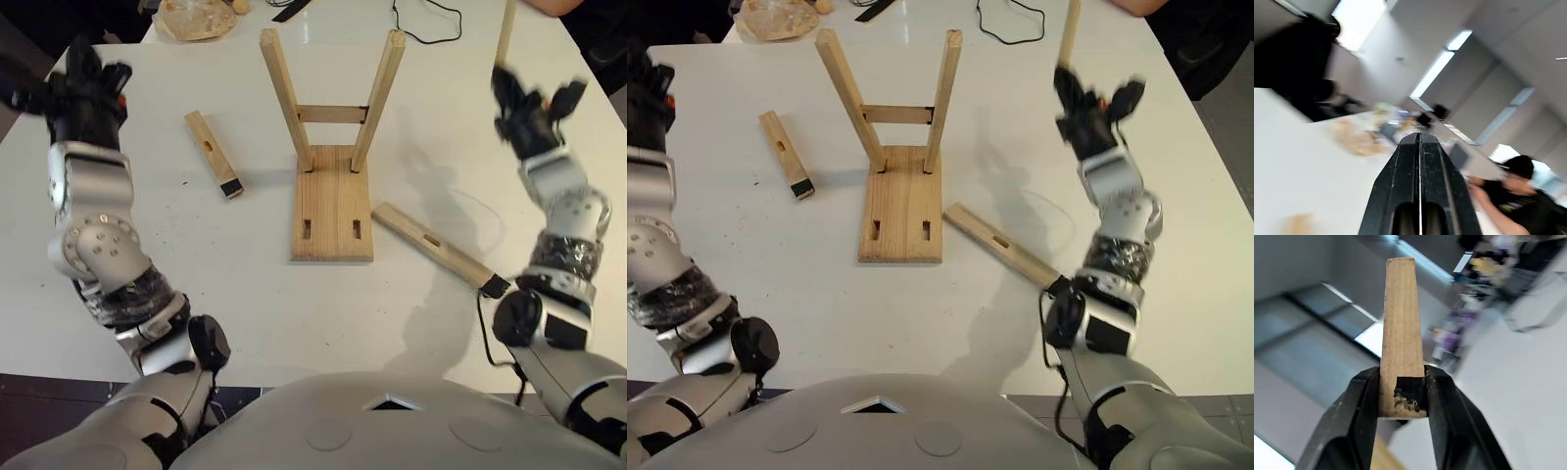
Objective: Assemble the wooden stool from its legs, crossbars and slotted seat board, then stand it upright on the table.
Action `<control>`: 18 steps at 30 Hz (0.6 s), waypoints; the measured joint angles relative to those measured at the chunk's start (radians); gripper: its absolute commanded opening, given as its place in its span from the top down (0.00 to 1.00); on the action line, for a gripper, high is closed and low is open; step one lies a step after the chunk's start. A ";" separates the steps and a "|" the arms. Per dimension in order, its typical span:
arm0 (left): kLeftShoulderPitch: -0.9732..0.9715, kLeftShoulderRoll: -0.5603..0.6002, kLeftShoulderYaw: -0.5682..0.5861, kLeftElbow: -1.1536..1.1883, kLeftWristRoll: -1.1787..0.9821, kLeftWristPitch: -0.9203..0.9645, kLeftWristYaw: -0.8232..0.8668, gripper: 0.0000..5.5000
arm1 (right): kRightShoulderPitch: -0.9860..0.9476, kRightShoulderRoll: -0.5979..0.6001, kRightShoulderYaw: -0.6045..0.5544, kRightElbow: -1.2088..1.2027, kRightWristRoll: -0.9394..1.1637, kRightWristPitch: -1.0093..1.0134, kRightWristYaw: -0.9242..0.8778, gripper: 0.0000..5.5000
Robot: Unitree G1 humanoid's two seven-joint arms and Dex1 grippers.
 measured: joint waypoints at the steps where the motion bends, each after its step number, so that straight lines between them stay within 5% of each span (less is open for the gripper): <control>1: -0.048 0.011 -0.023 0.001 -0.078 0.019 -0.076 0.88 | -0.036 0.001 0.027 -0.092 0.074 0.041 0.027 0.76; 7: -0.111 0.042 -0.113 -0.036 -0.401 0.133 -0.312 0.71 | 0.049 -0.093 0.183 -0.306 0.182 0.231 0.203 0.76; 14: -0.094 0.123 -0.168 -0.019 -0.582 0.228 -0.341 0.52 | 0.088 -0.237 0.230 -0.348 0.184 0.298 0.303 0.76; 18: -0.065 0.150 -0.211 -0.020 -0.612 0.263 -0.341 0.51 | 0.113 -0.279 0.285 -0.376 0.151 0.303 0.398 0.76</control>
